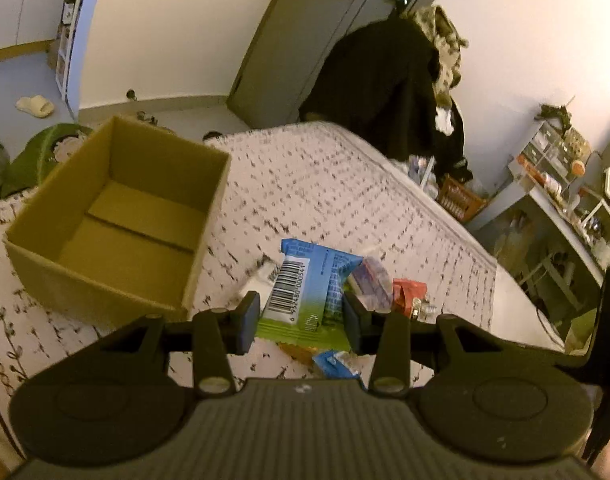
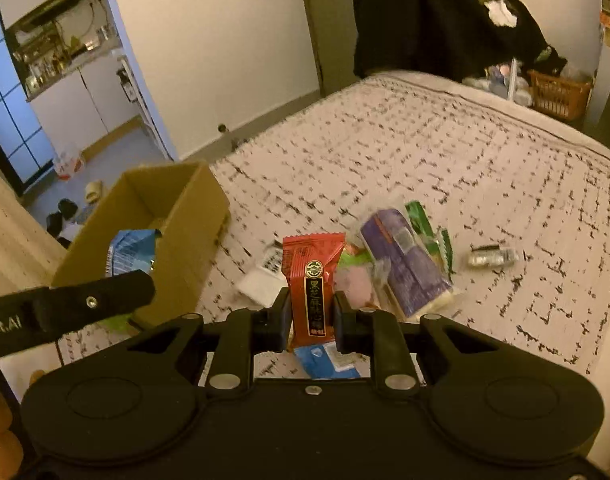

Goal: Organize snacks
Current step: 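Carry both snacks into the cardboard box and open both grippers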

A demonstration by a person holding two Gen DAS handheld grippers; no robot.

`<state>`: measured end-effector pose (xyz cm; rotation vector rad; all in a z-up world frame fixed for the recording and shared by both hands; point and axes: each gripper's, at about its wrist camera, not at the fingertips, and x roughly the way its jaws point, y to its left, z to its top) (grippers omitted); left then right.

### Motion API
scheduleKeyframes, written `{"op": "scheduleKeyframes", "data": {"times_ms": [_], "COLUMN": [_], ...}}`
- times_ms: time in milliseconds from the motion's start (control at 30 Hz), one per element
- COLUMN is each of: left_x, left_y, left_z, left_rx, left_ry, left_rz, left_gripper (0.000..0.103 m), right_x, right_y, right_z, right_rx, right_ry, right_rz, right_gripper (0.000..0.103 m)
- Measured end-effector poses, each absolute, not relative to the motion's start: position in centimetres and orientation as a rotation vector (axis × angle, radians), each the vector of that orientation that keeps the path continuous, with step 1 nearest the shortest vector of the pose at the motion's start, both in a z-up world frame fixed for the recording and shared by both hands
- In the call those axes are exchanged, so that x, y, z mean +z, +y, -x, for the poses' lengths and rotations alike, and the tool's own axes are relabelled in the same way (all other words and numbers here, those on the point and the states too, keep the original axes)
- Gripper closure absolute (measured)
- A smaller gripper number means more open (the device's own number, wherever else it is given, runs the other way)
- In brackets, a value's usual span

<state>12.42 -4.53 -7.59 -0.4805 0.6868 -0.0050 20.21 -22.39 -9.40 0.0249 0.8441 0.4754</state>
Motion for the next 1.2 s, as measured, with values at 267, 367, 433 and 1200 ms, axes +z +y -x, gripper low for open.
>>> {"op": "scheduleKeyframes", "data": {"times_ms": [267,367,433,1200], "left_x": [-4.5,-3.8,-3.4,-3.0], "left_y": [-3.2,-2.5,-2.0,6.9], "left_z": [-10.6,-10.2,-9.8,-10.4], "left_rx": [0.005,0.013,0.026,0.207], "left_ry": [0.605,0.595,0.581,0.570], "left_rz": [0.424,0.421,0.418,0.452], "left_gripper": [0.061,0.061,0.061,0.061], "right_x": [-7.6,-7.1,-6.9,-7.1], "right_y": [-20.7,-19.9,-19.3,-12.6], "right_z": [-19.2,-18.8,-18.4,-17.3], "right_rx": [0.511,0.529,0.547,0.637], "right_ry": [0.768,0.748,0.737,0.693], "right_rz": [-0.047,-0.067,-0.082,-0.245], "right_gripper": [0.083,0.083,0.082,0.082]}}
